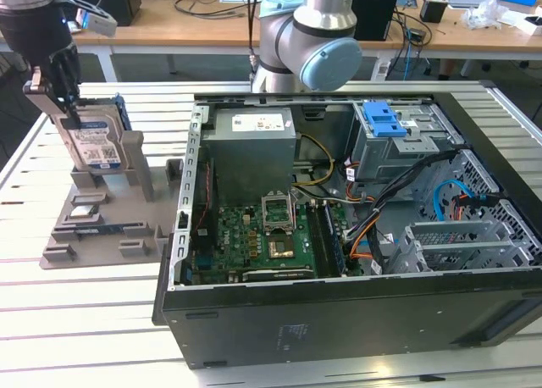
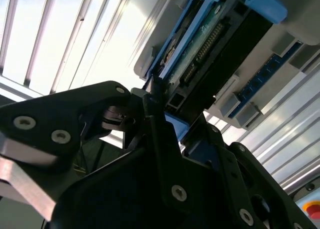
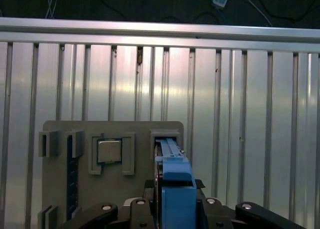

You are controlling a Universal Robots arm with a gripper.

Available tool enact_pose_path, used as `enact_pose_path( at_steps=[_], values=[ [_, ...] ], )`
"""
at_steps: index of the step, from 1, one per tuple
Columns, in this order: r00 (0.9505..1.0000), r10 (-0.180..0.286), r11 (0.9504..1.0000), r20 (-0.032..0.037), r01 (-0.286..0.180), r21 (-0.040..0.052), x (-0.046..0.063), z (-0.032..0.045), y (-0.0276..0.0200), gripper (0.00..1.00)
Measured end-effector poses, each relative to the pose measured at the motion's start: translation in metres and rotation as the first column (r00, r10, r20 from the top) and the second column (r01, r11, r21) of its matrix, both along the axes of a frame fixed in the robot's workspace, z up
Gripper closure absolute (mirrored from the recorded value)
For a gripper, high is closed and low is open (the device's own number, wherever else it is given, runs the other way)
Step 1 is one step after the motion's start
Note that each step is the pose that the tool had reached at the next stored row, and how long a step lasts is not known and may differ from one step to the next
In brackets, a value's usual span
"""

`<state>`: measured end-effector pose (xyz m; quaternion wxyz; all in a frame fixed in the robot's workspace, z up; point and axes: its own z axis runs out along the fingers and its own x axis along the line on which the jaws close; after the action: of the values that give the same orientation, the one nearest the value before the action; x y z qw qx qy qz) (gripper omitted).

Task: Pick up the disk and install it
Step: 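Pick up the disk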

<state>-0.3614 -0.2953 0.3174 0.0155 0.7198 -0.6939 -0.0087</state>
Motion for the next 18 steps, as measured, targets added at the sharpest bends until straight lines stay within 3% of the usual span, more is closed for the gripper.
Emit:
enact_pose_path(
  at_steps=[6, 18],
  values=[
    [1.0, 0.0, 1.0, 0.0, 0.0, 0.0001, 0.0, 0.0132, 0.0, 0.63],
    [1.0, 0.0, 1.0, 0.0, 0.0, 0.0, 0.0, 0.0315, 0.0, 0.63]
  ],
)
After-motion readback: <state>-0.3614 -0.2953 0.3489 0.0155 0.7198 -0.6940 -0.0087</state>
